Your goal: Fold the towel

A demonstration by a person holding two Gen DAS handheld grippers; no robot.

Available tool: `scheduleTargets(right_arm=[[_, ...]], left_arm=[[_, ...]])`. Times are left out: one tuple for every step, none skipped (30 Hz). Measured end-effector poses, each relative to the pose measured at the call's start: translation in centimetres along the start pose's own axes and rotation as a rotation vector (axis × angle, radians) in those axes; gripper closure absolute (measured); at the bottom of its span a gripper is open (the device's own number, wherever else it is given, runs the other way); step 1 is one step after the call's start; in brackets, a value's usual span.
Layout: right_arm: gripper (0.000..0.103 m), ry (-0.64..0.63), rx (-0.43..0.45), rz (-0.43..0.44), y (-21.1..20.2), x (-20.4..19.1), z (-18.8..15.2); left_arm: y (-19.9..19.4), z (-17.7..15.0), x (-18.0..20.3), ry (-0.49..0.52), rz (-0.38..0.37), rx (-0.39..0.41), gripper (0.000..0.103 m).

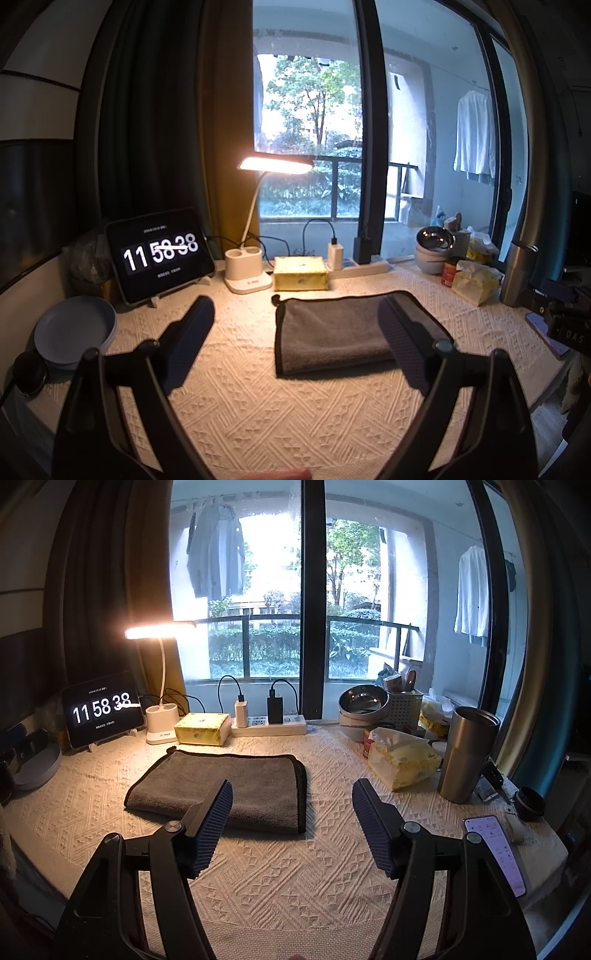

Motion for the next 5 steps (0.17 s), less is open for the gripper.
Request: scheduleTargets(right_arm=[[0.033, 0.0, 0.0, 0.0, 0.0, 0.0, 0.0], [0.033, 0.001, -0.001, 0.0, 0.0, 0.0, 0.0], [0.033, 0.003, -0.002, 0.0, 0.1, 0.0, -0.1], [0.033, 0.004, -0.004, 0.001, 0.2, 0.1, -0.2], [0.033, 0.004, -0.007, 0.001, 0.4, 0.2, -0.4]], left_arm=[[0.0, -0.1, 0.0, -0.001, -0.003, -0.001, 0.012], [0.1, -0.2, 0.0, -0.002, -0.007, -0.003, 0.012], [0.3, -0.3, -0.1, -0.004, -0.01, -0.01, 0.012], [0.6, -0.4, -0.2, -0.007, -0.01, -0.023, 0.012], [1.4, -0.6, -0.4, -0.01, -0.007, -0.049, 0.012]])
Point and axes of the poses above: each gripper's, at about its wrist camera, not at the fingertips, and y roughly the way its jaws point, x to its right, z to its top, the point moved 2 cm from there along y, roughly the way its jaws point, and after that the axes turned 9 degrees about z, right-handed, at the moved point
